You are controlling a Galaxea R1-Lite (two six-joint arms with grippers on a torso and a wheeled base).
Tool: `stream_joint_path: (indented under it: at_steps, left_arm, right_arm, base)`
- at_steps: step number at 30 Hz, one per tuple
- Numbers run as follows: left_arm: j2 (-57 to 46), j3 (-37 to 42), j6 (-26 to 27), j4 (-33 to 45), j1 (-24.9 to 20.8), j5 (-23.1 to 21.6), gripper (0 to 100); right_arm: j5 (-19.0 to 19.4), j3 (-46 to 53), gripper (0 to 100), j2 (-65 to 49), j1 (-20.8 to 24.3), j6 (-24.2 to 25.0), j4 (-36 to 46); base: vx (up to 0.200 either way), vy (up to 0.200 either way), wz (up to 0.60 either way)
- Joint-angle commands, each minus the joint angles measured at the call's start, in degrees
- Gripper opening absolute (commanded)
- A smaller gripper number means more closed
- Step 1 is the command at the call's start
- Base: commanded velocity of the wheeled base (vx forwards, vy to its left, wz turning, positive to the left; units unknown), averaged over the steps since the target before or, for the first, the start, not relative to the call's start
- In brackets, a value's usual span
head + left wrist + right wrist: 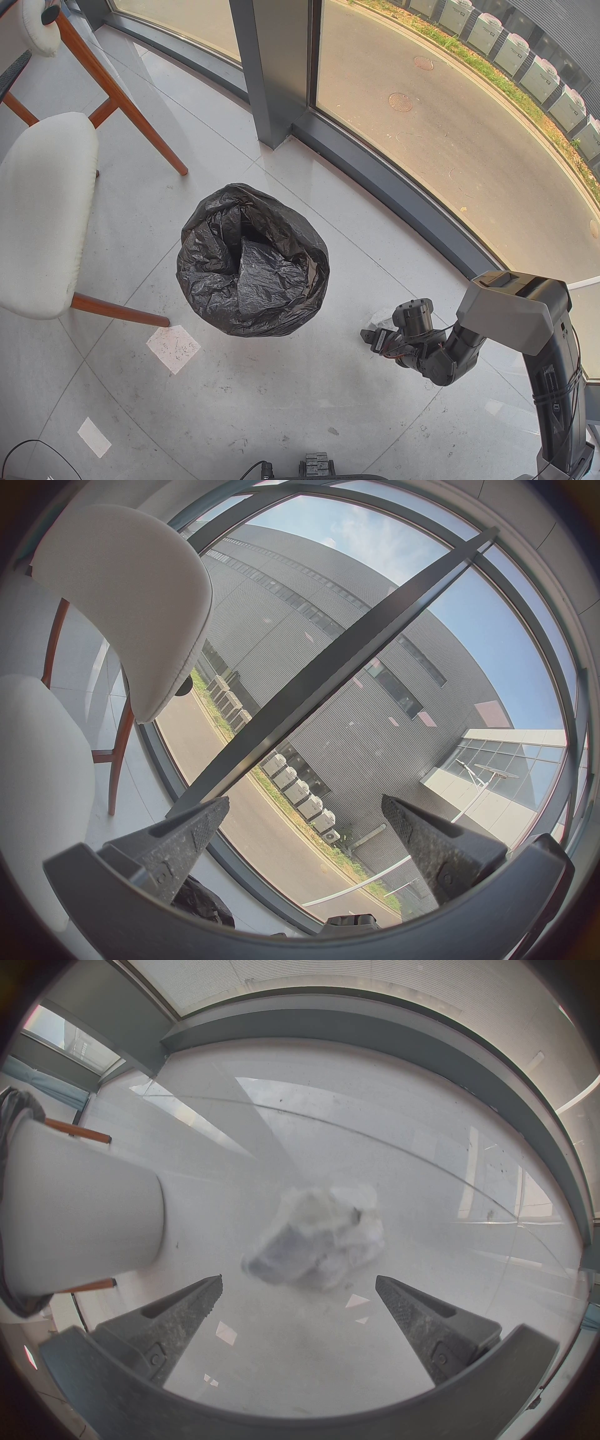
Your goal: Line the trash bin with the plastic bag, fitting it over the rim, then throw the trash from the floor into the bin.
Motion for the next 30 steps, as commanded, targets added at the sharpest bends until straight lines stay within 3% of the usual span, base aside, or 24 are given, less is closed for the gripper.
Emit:
stream_joint_path:
  at_steps: [1,19,22,23,30]
  left_arm:
    - [-0.06,0.31,-0.01,-0.07,0.01,-0.10,100]
    - [-0.06,0.57,0.08,-0.07,-0.07,-0.19,100]
    - [-0.06,0.57,0.08,-0.07,-0.07,-0.19,100]
    - [-0.06,0.57,0.08,-0.07,-0.07,-0.19,100]
    - [-0.15,0.66,0.08,-0.16,0.01,-0.19,100]
  right_arm:
    - [-0.13,-5.51,100,-0.26,-0.57,0.09,2.83]
    - [-0.39,-12.28,100,2.20,-2.16,-0.61,8.37]
    - [-1.98,-14.04,100,2.46,-2.60,-0.70,10.56]
    - [-3.03,-14.92,0,3.16,-2.95,-0.79,11.71]
    - [-3.38,-15.27,0,3.87,-3.39,-0.96,12.15]
  base:
    - [0.000,0.000,0.00]
    - [0.000,0.000,0.00]
    - [0.000,0.000,0.00]
    - [0.000,0.000,0.00]
    - [0.000,0.000,0.00]
